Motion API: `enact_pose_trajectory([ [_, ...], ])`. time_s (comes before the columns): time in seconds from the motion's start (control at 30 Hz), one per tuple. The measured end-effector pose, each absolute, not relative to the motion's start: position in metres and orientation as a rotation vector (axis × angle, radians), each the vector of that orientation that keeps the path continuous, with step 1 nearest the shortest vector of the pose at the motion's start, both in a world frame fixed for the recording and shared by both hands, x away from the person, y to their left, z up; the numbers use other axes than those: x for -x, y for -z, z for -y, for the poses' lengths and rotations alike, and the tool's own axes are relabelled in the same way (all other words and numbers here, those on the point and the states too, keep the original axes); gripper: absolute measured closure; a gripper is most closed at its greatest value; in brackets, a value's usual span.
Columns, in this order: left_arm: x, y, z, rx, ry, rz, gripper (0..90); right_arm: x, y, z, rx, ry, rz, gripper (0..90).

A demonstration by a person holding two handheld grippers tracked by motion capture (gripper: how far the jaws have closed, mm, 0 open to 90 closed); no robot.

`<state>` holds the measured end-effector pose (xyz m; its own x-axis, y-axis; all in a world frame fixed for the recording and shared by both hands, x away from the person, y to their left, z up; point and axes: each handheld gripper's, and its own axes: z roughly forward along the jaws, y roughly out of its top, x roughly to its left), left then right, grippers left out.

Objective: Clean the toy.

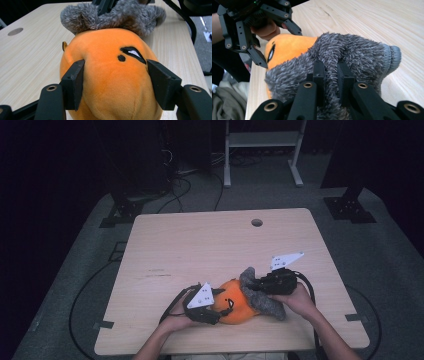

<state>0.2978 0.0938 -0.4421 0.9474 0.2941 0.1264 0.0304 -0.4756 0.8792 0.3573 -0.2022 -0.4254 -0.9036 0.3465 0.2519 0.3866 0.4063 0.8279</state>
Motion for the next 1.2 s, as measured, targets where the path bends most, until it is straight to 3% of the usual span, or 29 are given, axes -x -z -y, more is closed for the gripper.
enact_pose_trajectory([
  [0.33, -0.304, 0.443, -0.096, -2.032, -0.299, -0.267, 30.8, -0.335, 0.435, 0.228, 0.76, 1.539, 2.636, 79.4],
  [0.5, -0.31, 0.441, -0.094, -2.029, -0.292, -0.329, 32.1, -0.311, 0.42, 0.206, 0.58, 1.579, 2.705, 79.2],
  [0.63, -0.31, 0.435, -0.097, -2.02, -0.28, -0.416, 14.5, -0.317, 0.427, 0.2, 0.628, 1.577, 2.7, 79.3],
  [0.7, -0.309, 0.434, -0.1, -2.026, -0.293, -0.431, 10.5, -0.32, 0.43, 0.202, 0.671, 1.577, 2.695, 79.4],
  [0.9, -0.311, 0.437, -0.104, -2.0, -0.276, -0.431, 33.5, -0.32, 0.436, 0.213, 0.743, 1.56, 2.73, 79.2],
  [1.07, -0.314, 0.435, -0.101, -1.969, -0.273, -0.453, 39.1, -0.309, 0.431, 0.224, 0.79, 1.576, 2.772, 79.2],
  [1.2, -0.316, 0.433, -0.095, -1.963, -0.28, -0.463, 39.9, -0.297, 0.413, 0.204, 0.644, 1.665, 2.782, 79.2],
])
